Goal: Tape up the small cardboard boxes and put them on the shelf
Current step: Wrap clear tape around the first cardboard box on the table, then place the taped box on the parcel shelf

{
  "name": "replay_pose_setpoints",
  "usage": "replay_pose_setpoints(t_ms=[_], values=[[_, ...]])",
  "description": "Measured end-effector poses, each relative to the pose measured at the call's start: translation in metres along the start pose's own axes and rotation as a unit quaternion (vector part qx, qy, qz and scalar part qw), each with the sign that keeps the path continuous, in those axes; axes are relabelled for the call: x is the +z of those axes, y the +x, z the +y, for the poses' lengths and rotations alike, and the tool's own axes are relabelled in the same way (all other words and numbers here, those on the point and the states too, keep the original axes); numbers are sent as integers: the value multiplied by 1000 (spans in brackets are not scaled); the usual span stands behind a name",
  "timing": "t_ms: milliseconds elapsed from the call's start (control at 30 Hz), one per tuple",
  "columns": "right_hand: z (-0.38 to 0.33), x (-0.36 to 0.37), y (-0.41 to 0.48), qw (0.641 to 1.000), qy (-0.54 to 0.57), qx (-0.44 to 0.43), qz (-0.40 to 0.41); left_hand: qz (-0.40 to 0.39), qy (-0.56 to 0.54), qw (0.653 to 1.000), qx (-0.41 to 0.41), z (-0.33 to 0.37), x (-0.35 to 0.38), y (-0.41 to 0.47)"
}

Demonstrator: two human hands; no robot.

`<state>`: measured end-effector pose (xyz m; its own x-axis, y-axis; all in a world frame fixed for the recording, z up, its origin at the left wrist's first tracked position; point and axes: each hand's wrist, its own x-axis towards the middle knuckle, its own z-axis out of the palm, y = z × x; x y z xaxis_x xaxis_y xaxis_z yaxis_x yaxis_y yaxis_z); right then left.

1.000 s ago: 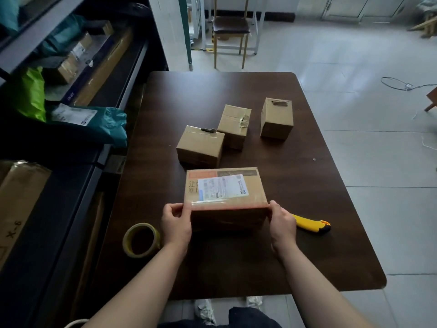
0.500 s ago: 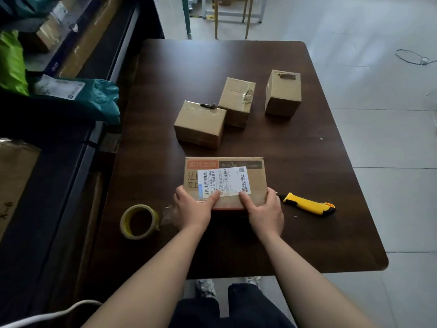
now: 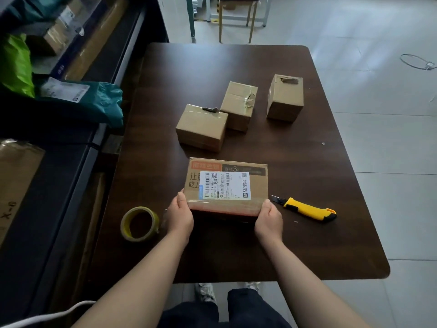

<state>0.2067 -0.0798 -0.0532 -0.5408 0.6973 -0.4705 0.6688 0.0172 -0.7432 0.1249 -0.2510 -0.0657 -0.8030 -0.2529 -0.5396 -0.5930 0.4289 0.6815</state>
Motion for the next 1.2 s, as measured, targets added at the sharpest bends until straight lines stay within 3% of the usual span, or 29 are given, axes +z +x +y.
replay_pose_setpoints(t_ms=[133, 233, 333, 467, 567, 800, 1200], values=[[4, -11, -5, 998, -50, 42, -24, -50, -95, 993, -38, 27, -2, 16], [-4, -25, 8, 998, -26, 49, -14, -5, -128, 990, -56, 44, -7, 14], [-27, -37, 28, 1000, 0, -4, -27, 36, -131, 985, -108, 34, -4, -8], [-52, -36, 61, 988, -68, -83, -115, -84, -203, 955, -201, 19, 11, -50], [-65, -31, 70, 974, -100, -89, -181, -151, -214, 943, -204, 18, 27, -67], [-73, -41, 70, 933, -149, -155, -290, -32, -196, 973, -121, 42, 32, -89], [-126, -58, 36, 871, 7, -238, -429, 152, -350, 924, -26, 78, 6, -144]])
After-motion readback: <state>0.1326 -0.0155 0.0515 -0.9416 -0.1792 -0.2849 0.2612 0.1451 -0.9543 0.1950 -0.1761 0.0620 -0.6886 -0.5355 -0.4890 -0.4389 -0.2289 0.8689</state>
